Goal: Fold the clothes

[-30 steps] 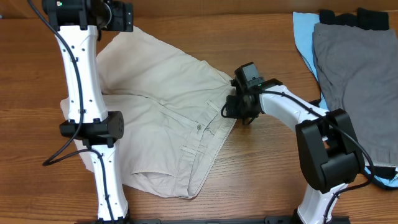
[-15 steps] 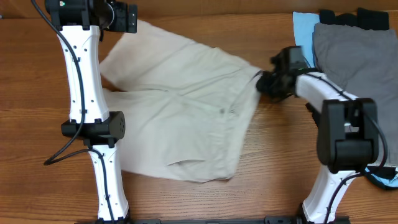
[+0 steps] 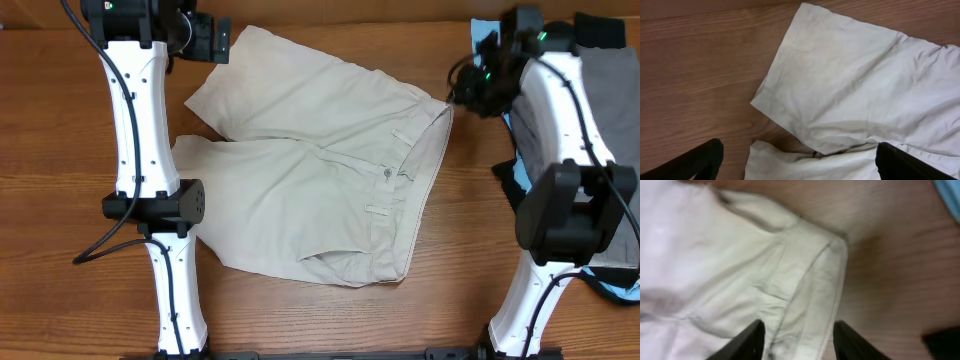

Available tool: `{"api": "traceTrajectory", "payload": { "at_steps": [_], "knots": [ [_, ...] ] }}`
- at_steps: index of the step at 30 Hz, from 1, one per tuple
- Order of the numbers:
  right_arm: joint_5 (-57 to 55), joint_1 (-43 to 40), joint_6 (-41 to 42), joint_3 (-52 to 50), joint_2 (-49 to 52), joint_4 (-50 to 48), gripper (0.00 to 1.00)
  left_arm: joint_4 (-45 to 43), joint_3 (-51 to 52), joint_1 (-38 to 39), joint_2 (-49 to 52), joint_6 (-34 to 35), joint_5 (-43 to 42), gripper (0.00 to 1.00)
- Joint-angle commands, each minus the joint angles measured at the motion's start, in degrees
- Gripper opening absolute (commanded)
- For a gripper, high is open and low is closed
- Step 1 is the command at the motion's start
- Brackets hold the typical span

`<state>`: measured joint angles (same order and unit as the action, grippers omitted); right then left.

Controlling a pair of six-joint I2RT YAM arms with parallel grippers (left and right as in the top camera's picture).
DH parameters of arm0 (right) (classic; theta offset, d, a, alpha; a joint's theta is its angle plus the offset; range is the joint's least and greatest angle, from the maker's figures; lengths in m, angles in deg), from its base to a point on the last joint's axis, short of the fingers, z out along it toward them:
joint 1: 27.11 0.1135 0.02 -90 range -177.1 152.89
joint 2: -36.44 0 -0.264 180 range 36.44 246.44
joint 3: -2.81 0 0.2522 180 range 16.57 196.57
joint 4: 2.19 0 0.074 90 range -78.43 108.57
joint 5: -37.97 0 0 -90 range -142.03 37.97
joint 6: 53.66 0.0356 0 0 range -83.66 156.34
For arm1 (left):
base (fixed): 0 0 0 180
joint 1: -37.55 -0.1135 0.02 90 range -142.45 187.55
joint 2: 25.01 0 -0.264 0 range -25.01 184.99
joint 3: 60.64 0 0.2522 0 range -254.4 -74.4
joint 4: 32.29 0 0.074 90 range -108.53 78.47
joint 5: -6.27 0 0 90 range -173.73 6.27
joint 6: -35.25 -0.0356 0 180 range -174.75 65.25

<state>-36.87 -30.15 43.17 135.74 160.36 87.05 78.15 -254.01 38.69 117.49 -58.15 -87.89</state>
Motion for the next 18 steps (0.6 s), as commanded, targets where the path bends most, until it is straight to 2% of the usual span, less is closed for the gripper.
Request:
{"api": "traceTrajectory", "payload": {
  "at_steps": [1, 6, 10, 14, 18],
  "knots": [
    [2.78, 1.81, -1.36, 9.25, -1.79, 7.34, 0.49, 0.13, -0.28, -0.11, -2.73, -0.24, -3.17, 0.99],
    [2.01, 6.21, -0.70, 15.13, -9.07, 17.84, 0.49, 0.13, -0.28, -0.11, -9.73, 2.16, -4.85, 1.00],
    [-5.64, 10.25, 6.71, 15.02, -16.20, 21.59, 0.50, 0.13, 0.15, -0.11, -15.39, 2.89, -4.72, 1.00],
    [-12.52, 15.43, 14.91, 11.30, -24.85, 21.57, 0.52, 0.13, 3.96, -0.11, -20.65, 4.31, -0.17, 1.00],
    [-17.46, 21.00, 21.77, 4.42, -32.33, 21.55, 0.57, 0.13, 13.22, -0.11, -26.86, 7.61, 2.69, 1.00]
  ]
}}
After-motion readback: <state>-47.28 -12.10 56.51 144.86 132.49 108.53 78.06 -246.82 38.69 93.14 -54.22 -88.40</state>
